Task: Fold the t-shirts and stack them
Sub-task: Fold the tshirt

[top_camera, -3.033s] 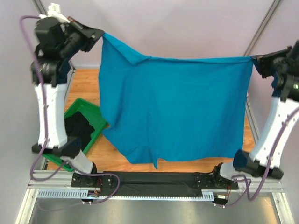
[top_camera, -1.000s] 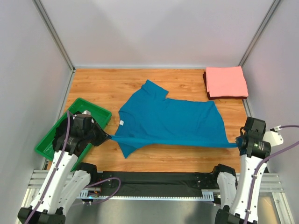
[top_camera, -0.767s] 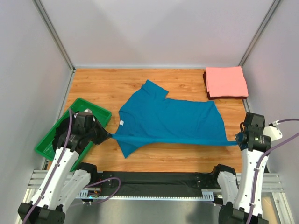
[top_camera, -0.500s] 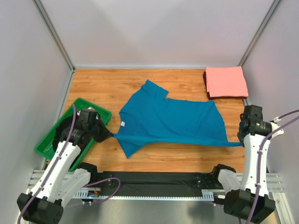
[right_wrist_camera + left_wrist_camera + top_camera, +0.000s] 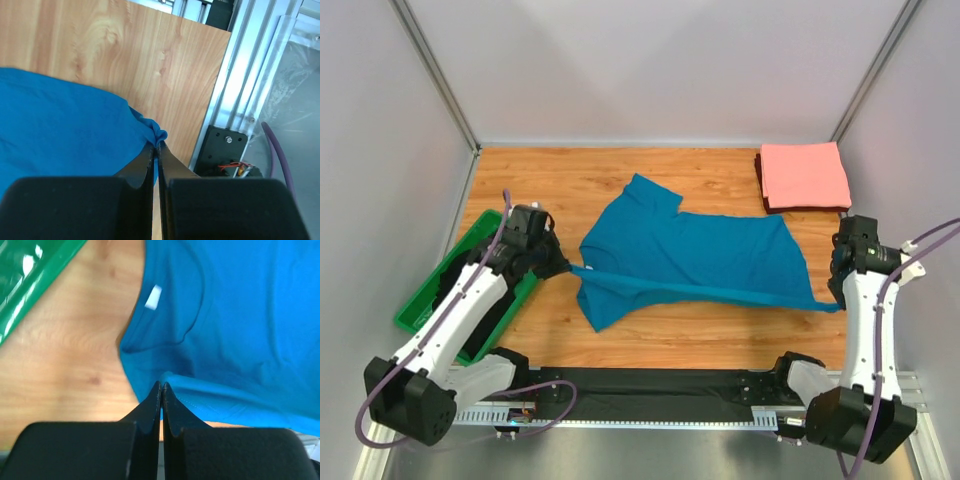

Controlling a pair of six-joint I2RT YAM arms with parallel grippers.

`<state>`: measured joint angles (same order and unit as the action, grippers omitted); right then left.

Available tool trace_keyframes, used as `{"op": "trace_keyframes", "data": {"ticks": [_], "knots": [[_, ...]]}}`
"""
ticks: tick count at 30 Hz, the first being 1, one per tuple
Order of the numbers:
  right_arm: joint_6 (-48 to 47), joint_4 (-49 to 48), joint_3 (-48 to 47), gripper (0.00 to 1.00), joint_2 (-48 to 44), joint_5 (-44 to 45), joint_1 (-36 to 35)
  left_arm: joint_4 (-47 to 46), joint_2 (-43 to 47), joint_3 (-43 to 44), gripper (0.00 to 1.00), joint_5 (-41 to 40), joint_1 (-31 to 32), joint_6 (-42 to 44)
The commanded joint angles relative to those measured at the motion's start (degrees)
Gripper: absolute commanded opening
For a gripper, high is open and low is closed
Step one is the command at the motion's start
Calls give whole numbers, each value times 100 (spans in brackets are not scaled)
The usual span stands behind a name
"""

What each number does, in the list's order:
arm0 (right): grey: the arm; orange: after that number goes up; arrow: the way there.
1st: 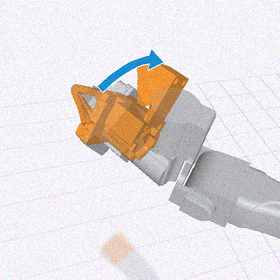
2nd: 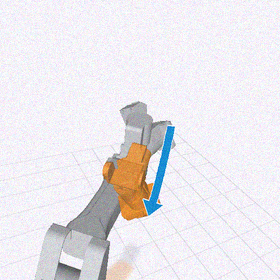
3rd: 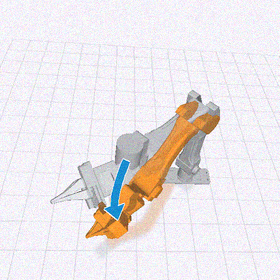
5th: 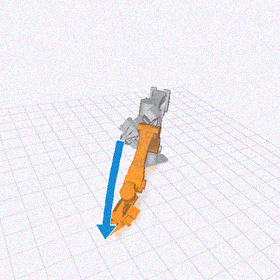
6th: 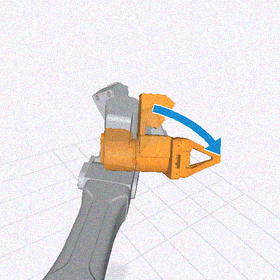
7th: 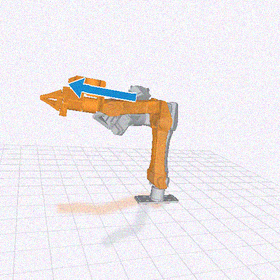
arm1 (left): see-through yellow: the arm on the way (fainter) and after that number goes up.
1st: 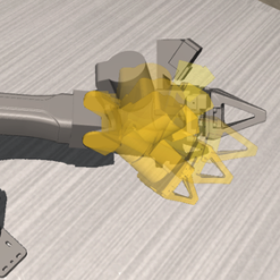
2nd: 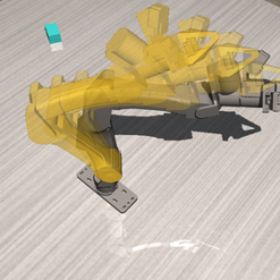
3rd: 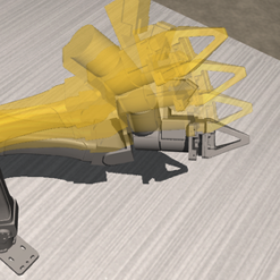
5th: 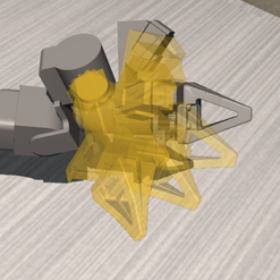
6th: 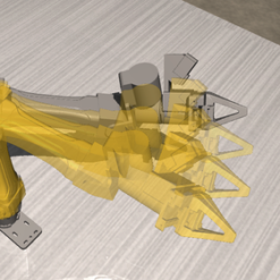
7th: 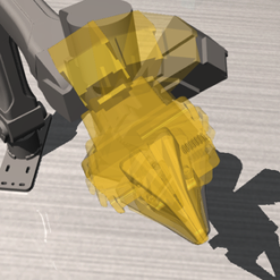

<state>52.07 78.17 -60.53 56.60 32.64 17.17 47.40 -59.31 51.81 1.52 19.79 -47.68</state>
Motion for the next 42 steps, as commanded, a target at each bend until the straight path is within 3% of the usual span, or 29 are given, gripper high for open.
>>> {"op": "trace_keyframes", "data": {"ticks": [1, 10, 17, 20, 27, 30, 38, 42], "knots": [[-478, -214, 156, 0, 281, 154, -134, -774, -448, 591, 0, -187, -10, 934], [-1163, -689, 7, 0, 1099, 85, -152, -663, -1969, 2016, 0, 349, -10, 1868], [-989, -488, -424, 0, 1345, 49, -144, 831, -2260, 2930, 0, 278, 16, 1183], [-858, -163, -337, 1, 1459, 101, -144, 1438, -2015, 2730, 0, 227, 191, 779], [-462, 321, 102, 0, 1143, -460, -144, 1501, -610, 457, 0, 762, 710, -311], [-348, 505, 191, 0, 1064, -557, -144, 1518, -311, -125, 0, 1061, 991, -724], [-321, 770, 103, 0, 888, -83, -144, 2080, 130, -268, 0, 754, 2326, -1831], [-338, 709, 147, 0, 897, -47, -152, 2440, 279, -312, 0, 534, 3056, -2832]]}}
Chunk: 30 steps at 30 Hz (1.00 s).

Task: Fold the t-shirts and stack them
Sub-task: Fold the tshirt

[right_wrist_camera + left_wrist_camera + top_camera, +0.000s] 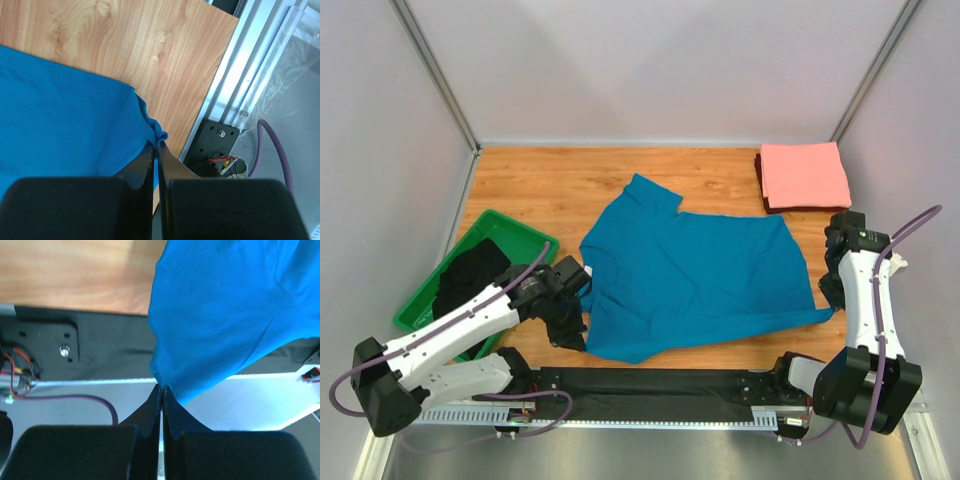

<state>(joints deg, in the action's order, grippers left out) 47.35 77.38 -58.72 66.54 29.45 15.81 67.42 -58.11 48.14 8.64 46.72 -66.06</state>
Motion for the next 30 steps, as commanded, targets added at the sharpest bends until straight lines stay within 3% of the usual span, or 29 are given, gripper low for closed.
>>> {"op": "trace_keyframes", "data": {"ticks": [1, 11, 16, 23, 30], "knots": [[116, 752, -34, 0, -106, 263, -8, 465, 185, 38, 0, -205, 503, -1092], [29, 375, 27, 0, 51, 184, -8, 597, -218, -85, 0, -170, 909, -1918], [-112, 93, 89, 0, 78, -1, -17, -132, -727, -42, 0, -372, 760, -1763], [-341, -363, 334, 0, 210, -342, -8, 1017, -2703, 2177, 0, -1619, 461, -242], [-350, -479, 396, 0, 579, -379, 9, 1212, -3531, 3113, 0, -2323, -47, 497]]}}
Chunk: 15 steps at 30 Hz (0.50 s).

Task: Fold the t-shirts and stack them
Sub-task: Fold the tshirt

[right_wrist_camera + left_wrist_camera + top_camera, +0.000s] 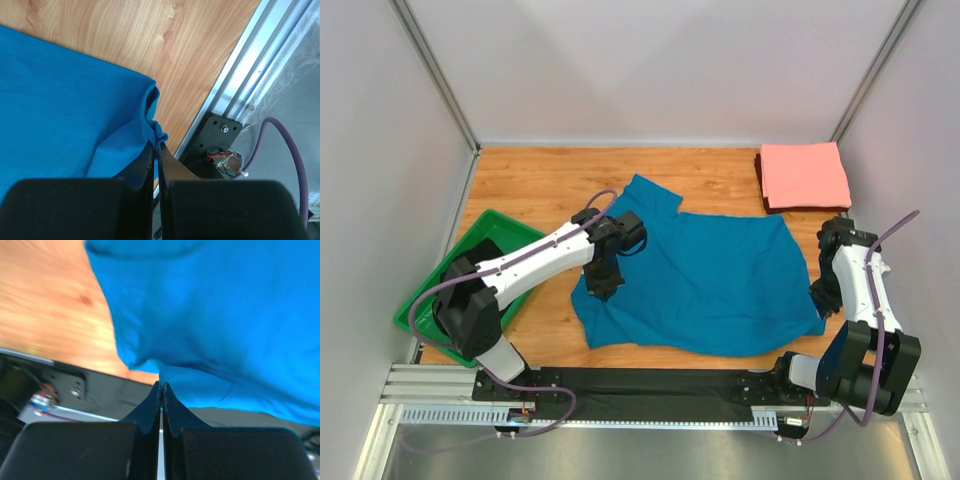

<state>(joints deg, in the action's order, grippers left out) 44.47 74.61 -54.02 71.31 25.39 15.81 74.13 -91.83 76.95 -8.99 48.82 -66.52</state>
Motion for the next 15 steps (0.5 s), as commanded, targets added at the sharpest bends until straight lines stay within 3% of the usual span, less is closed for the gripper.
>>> {"op": "trace_keyframes", "data": {"ticks": [1, 15], "knots": [[-52, -236, -74, 0, 198, 36, 18, 524, -220, 277, 0, -629, -337, 692], [-35, -421, -109, 0, 779, 256, 141, 515, -1820, 1885, 0, -832, -1023, 1704]]}}
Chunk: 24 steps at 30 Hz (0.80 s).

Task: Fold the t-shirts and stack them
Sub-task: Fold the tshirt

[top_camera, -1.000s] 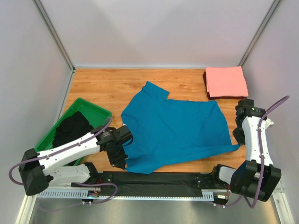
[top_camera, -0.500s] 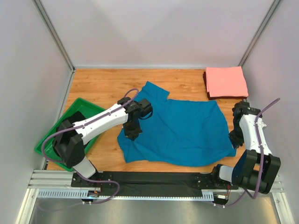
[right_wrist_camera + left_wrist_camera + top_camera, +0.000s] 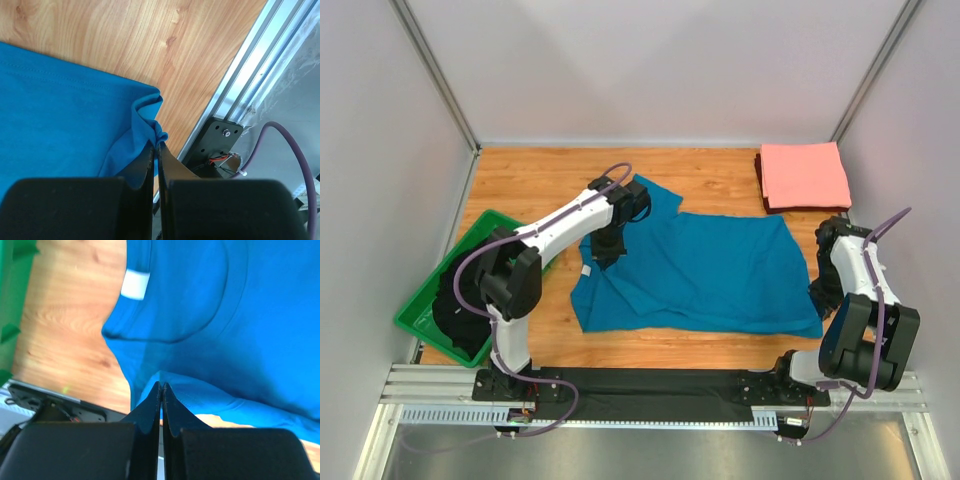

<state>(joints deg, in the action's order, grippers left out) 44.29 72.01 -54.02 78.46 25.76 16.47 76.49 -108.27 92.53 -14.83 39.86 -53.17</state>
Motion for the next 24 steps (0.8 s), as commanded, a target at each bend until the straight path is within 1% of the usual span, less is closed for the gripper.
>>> {"op": "trace_keyframes", "data": {"ticks": [1, 5, 9, 13, 18, 24], "knots": [[-52, -213, -109, 0, 99, 263, 102, 314, -281, 449, 0, -266, -162, 412], [-166, -327, -100, 1, 258, 289, 286, 235, -414, 573, 0, -266, -399, 562], [-228, -494, -65, 0, 398, 281, 287, 95, -581, 652, 0, -117, -531, 702], [-342, -784, 32, 0, 416, 228, 278, 15, -897, 958, 0, -73, -575, 930], [-500, -1031, 102, 0, 574, -27, 287, 182, -1301, 1538, 0, -90, -611, 1107], [-571, -1154, 111, 0, 750, 113, 295, 323, -1583, 1795, 0, -152, -751, 1195]]}}
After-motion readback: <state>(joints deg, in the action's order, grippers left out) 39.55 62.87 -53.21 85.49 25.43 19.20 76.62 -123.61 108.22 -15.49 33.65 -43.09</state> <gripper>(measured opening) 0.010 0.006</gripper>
